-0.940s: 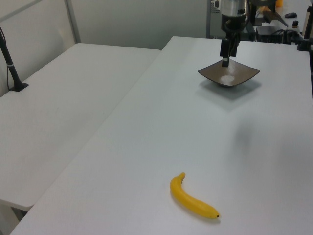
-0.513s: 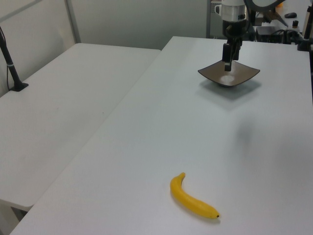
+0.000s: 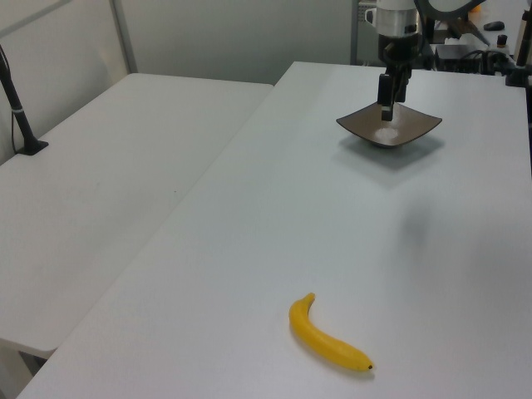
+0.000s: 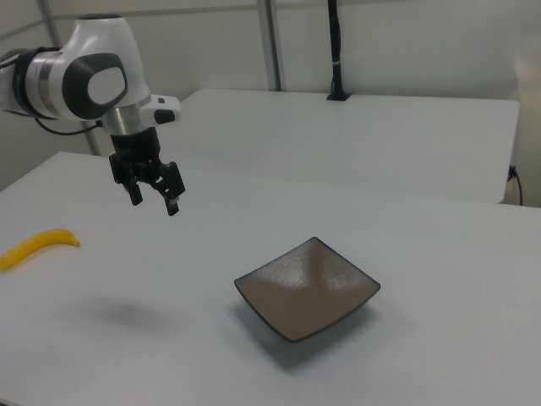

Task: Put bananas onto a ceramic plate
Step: 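Move the open gripper across the table toward the yellow banana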

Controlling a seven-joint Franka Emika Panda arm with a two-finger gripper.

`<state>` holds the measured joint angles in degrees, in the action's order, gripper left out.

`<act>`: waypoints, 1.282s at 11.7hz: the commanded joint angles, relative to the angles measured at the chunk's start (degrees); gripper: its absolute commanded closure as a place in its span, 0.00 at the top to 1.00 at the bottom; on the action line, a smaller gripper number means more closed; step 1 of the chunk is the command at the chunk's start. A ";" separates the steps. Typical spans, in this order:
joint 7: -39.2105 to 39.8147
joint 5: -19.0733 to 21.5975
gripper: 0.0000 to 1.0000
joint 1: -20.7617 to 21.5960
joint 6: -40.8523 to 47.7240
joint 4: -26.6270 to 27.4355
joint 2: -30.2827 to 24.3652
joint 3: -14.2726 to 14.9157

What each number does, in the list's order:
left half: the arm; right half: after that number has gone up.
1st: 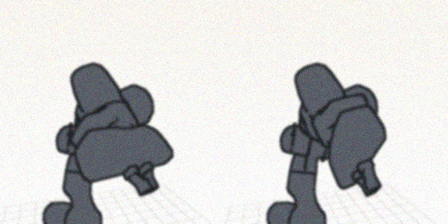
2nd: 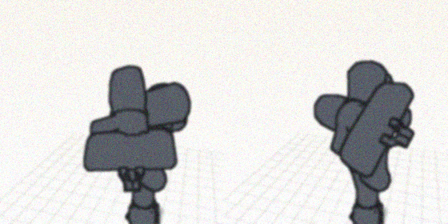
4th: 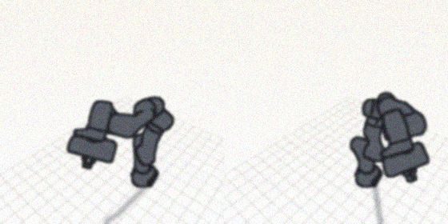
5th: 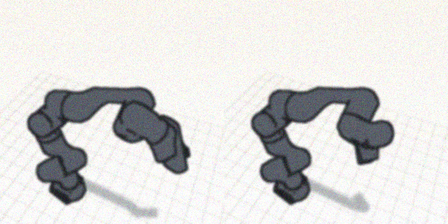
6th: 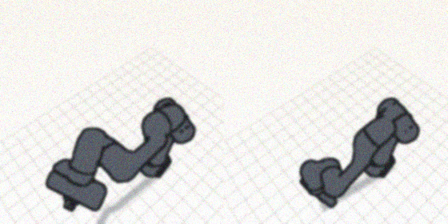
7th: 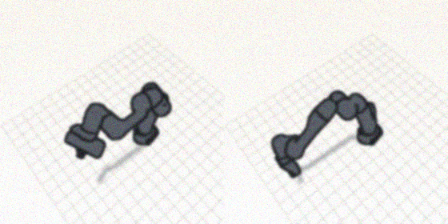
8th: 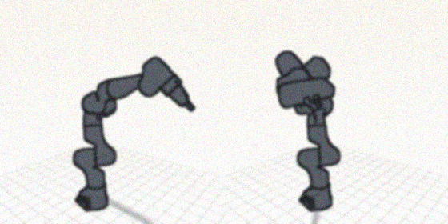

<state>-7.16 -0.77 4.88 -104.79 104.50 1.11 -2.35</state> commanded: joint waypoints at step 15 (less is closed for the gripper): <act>-23.58 1.65 1.00 1.71 -20.17 0.70 7.58 -16.79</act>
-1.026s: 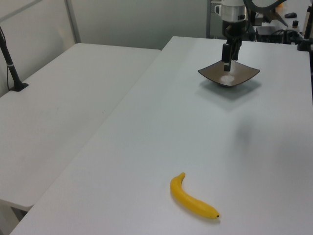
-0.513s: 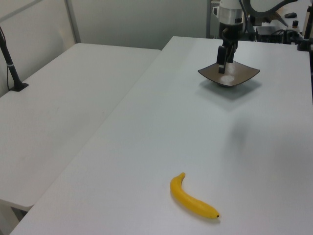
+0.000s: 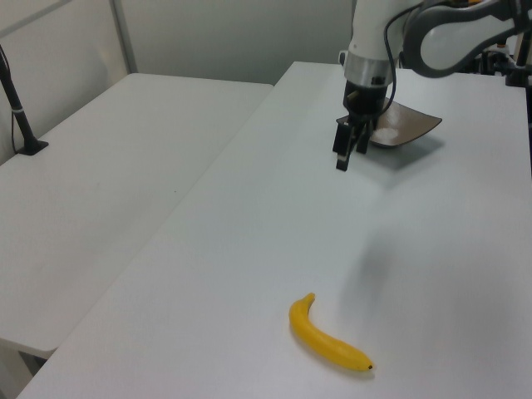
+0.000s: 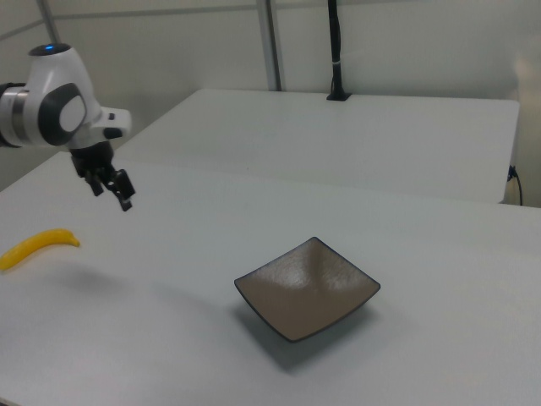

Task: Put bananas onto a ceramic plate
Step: 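Move the open gripper across the table toward the yellow banana, then lower the gripper over the banana and close it on the banana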

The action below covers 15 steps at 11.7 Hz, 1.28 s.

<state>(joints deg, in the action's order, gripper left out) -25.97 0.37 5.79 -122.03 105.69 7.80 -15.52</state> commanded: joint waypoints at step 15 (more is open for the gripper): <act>-22.90 -1.15 1.00 17.06 -12.96 -15.94 23.83 -6.28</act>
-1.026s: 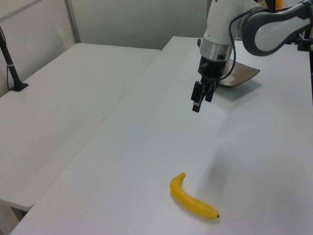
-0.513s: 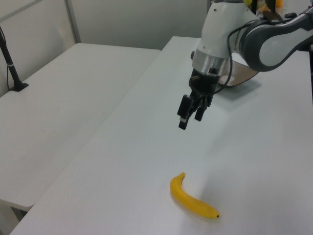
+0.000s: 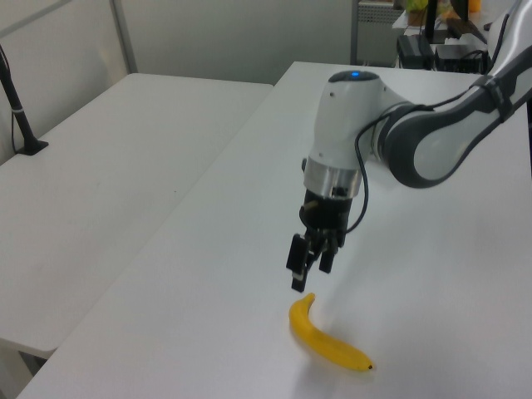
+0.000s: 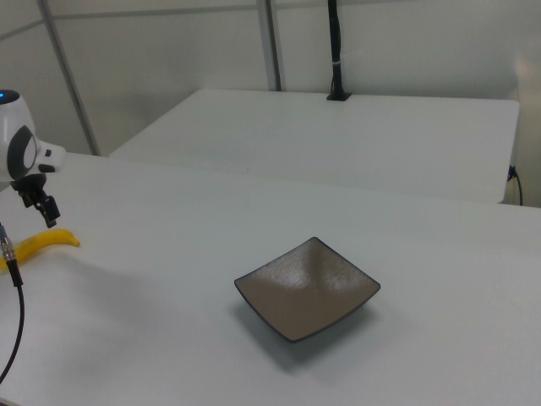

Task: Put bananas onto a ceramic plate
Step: 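Lower the gripper over the banana and close it on the banana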

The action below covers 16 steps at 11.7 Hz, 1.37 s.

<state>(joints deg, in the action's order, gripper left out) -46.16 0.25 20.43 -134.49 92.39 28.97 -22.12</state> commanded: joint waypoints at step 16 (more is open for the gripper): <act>-5.60 -4.20 0.11 6.37 -7.19 -4.41 10.58 1.73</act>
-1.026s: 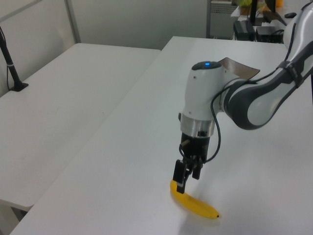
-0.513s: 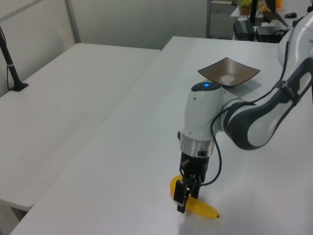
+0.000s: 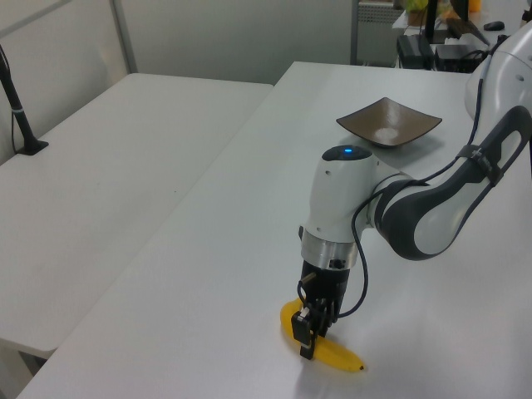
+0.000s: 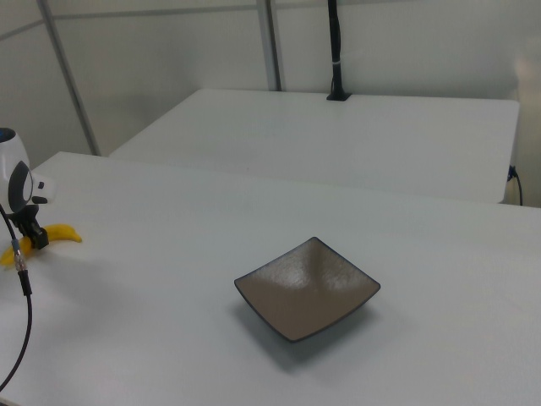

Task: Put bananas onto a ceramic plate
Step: 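Lift the banana and carry it toward the brown square plate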

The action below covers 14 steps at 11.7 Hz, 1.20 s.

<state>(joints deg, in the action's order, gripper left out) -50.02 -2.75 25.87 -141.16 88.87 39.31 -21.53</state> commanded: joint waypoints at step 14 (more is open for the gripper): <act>25.92 -1.30 0.15 -5.29 29.27 0.86 -18.71 12.45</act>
<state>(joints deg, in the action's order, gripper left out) -28.51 -3.98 20.87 -115.41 86.80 26.77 -13.75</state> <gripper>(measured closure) 0.692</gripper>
